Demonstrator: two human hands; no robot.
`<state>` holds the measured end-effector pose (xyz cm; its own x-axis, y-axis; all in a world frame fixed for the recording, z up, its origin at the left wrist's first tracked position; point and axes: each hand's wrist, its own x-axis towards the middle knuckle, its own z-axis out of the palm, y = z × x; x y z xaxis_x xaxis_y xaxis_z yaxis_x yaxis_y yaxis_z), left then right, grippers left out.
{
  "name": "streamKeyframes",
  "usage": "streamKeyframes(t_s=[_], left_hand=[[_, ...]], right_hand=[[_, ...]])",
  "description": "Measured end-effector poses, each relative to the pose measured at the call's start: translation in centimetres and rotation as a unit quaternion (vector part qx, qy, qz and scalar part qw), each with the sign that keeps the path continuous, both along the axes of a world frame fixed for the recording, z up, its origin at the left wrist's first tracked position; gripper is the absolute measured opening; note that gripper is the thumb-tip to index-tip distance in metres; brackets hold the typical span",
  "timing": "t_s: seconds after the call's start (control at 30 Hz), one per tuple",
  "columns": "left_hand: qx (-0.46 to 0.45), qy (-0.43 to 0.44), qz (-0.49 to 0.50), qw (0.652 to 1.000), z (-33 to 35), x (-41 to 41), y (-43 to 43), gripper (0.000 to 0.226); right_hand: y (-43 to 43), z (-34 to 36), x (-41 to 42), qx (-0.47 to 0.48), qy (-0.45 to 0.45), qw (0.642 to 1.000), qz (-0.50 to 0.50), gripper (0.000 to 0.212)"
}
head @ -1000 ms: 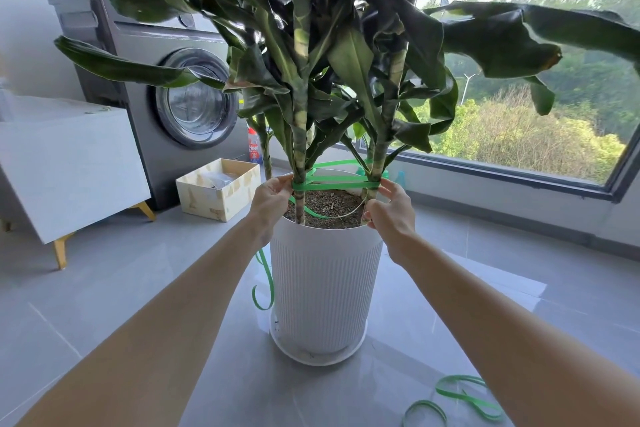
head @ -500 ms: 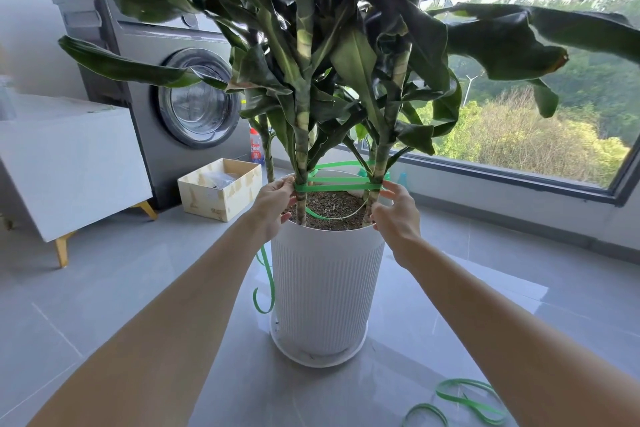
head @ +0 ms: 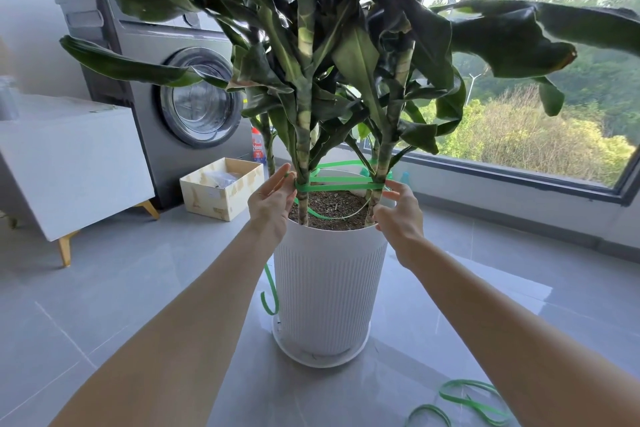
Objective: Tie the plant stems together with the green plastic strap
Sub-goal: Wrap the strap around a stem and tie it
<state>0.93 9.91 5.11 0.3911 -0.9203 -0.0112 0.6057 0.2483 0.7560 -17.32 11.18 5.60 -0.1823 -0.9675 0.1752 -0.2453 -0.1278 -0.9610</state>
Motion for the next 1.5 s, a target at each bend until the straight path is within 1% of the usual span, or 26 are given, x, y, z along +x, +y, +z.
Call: streamKeyframes(t_s=[0.1,0.3,0.5,0.6,0.67,0.77,0.83,0.93,1.07,1.27,1.4,1.5], left_hand=[[-0.012,0.023,-0.003,1.0,-0.4,0.3,0.5,0.021],[-0.017,0.05,-0.058,0.997,-0.2,1.4,1.3,0.021],[-0.043,0.008,-0.126,0.991,-0.7,2.6,1.7,0.037],[-0.044,0.005,-0.141,0.989,-0.8,3.0,1.9,0.046],[-0.045,-0.006,-0.145,0.988,-0.7,3.1,2.1,0.047],[-0.036,-0.034,-0.13,0.99,-0.4,2.9,2.1,0.049],[-0.021,-0.059,-0.107,0.992,-0.1,2.6,1.9,0.043],[-0.006,-0.087,-0.069,0.994,0.2,1.7,1.6,0.042],[0.005,-0.084,-0.049,0.995,0.5,1.1,1.2,0.038],[0.014,-0.063,-0.041,0.997,0.5,0.1,0.6,0.045],[0.038,-0.058,-0.052,0.996,0.5,0.0,0.3,0.037],[0.057,-0.05,-0.067,0.995,0.4,0.5,0.0,0.024]], right_hand=[[-0.1,0.1,-0.1,0.001,0.0,1.0,0.0,0.055],[-0.1,0.1,-0.2,0.008,0.001,1.0,-0.002,0.053],[-0.1,0.2,-0.1,0.016,-0.003,1.0,0.003,0.054],[-0.2,0.2,-0.1,0.018,-0.007,1.0,0.0,0.053],[-0.3,0.2,0.0,0.019,-0.009,1.0,-0.002,0.052],[-0.3,0.1,0.1,0.02,-0.012,1.0,-0.002,0.053],[-0.3,0.0,0.1,0.023,-0.011,1.0,0.001,0.053],[-0.4,0.0,-0.1,0.024,-0.006,1.0,0.005,0.052],[-0.6,-0.1,-0.2,0.019,-0.001,1.0,0.004,0.049],[-0.8,-0.2,-0.4,0.014,-0.009,1.0,0.007,0.047],[-0.8,-0.3,-0.5,0.011,-0.015,1.0,0.009,0.044],[-0.9,-0.4,-0.5,0.013,-0.019,1.0,0.01,0.043]])
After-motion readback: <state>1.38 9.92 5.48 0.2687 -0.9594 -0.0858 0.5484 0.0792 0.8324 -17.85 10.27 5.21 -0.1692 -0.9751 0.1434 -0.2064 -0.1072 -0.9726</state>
